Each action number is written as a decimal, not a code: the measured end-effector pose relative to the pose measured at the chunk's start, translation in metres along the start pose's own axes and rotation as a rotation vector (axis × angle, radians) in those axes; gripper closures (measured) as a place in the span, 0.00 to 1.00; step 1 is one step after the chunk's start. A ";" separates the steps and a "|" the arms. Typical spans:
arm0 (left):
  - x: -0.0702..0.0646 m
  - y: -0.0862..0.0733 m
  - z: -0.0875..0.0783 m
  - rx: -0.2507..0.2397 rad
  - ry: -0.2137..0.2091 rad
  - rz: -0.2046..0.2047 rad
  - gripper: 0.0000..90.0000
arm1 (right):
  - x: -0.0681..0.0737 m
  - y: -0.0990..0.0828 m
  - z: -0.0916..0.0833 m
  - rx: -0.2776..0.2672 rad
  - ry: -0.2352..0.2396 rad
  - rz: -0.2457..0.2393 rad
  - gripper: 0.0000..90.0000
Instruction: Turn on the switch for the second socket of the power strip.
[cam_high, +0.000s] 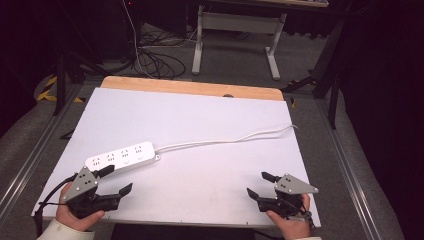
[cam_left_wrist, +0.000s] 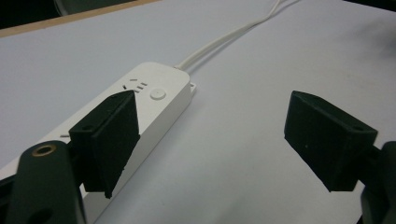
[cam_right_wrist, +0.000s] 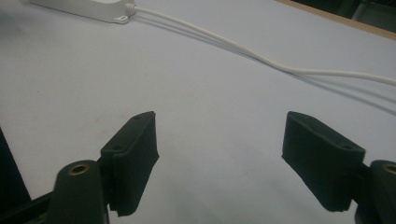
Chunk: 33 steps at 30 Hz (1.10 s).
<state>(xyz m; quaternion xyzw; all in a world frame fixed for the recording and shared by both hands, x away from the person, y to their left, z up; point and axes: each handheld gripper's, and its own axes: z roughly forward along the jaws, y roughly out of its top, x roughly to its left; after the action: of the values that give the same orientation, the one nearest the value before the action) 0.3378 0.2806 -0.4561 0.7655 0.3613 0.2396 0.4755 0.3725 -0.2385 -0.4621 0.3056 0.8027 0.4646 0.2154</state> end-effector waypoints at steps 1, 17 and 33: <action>0.000 0.000 0.000 0.000 0.000 0.000 0.21 | 0.000 0.000 0.000 -0.001 0.004 0.000 0.31; -0.002 0.003 -0.002 0.007 0.004 0.013 0.22 | 0.001 0.000 0.003 0.011 0.022 -0.009 0.35; -0.002 0.018 -0.014 -0.031 0.024 -0.039 0.28 | 0.002 0.000 0.002 0.009 0.024 -0.016 0.37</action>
<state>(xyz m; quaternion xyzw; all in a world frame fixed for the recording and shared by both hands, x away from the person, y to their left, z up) 0.3329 0.2818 -0.4344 0.7478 0.3783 0.2450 0.4875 0.3725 -0.2358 -0.4632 0.2945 0.8097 0.4629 0.2082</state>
